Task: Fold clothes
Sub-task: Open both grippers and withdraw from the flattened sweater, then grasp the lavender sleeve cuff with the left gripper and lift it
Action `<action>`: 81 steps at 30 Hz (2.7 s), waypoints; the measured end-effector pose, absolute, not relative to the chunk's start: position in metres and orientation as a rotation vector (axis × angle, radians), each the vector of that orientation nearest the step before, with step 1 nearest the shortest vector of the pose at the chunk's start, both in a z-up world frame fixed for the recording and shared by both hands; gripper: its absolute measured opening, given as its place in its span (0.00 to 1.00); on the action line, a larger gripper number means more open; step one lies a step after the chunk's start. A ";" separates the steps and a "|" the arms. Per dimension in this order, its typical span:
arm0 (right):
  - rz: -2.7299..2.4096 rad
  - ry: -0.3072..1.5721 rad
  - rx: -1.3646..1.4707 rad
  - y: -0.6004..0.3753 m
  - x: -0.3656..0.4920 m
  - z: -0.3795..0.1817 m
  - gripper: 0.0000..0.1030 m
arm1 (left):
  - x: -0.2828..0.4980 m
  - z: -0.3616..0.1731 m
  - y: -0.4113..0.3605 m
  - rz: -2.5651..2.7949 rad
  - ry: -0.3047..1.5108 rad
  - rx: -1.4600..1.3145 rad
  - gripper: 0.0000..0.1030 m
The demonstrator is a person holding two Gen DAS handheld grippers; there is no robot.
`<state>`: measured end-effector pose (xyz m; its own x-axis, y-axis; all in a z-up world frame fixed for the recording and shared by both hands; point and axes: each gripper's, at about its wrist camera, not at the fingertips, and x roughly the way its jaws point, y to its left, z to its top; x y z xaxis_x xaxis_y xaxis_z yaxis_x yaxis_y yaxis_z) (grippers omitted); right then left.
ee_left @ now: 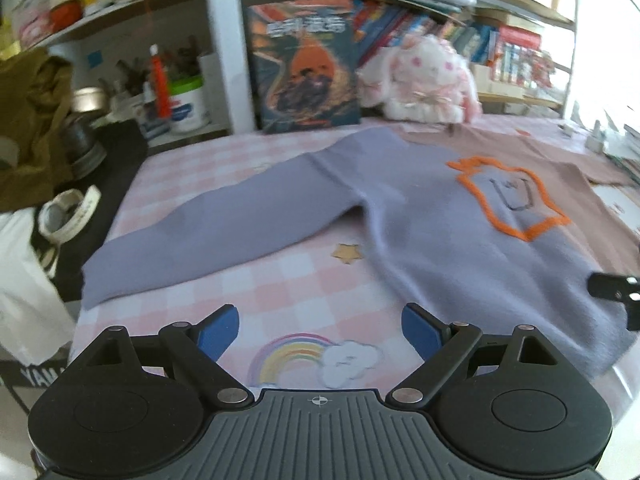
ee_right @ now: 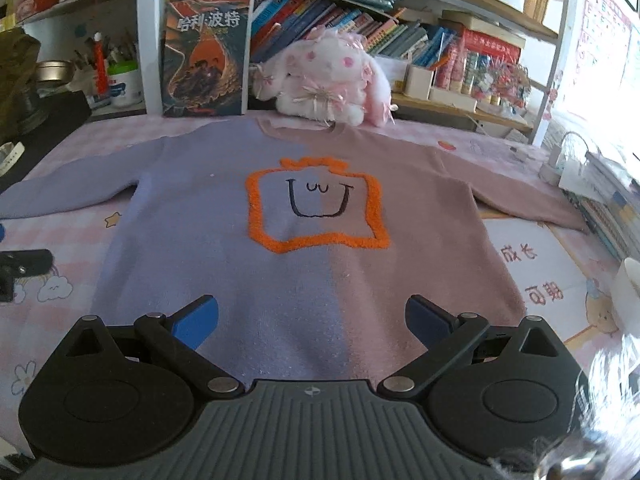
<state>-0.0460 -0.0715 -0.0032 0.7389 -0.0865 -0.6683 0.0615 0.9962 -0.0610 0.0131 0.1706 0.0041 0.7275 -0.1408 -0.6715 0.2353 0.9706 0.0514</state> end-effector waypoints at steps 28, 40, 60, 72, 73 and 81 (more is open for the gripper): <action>-0.074 0.781 -0.108 -0.070 -0.052 -0.001 1.00 | 0.090 -0.029 0.330 0.223 0.660 -0.582 0.35; -0.110 0.777 -0.101 -0.081 -0.054 0.002 1.00 | 0.094 -0.020 0.341 0.341 0.632 -0.521 0.38; -0.095 0.777 -0.126 -0.073 -0.052 0.004 1.00 | 0.112 -0.038 0.335 0.146 0.648 -0.821 0.36; -0.120 0.785 -0.113 -0.079 -0.052 0.003 1.00 | 0.114 -0.037 0.355 0.286 0.630 -0.817 0.16; -0.123 0.786 -0.111 -0.079 -0.051 0.002 1.00 | 0.114 -0.038 0.356 0.292 0.633 -0.810 0.09; -0.113 0.799 -0.083 -0.093 -0.052 -0.005 1.00 | 0.106 -0.014 0.337 0.283 0.567 -0.665 0.03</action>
<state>-0.0517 -0.0927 -0.0049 0.6920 -0.1327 -0.7096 0.0696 0.9906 -0.1174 0.1064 0.3371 -0.0139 0.8128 0.0691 -0.5784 -0.4204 0.7569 -0.5004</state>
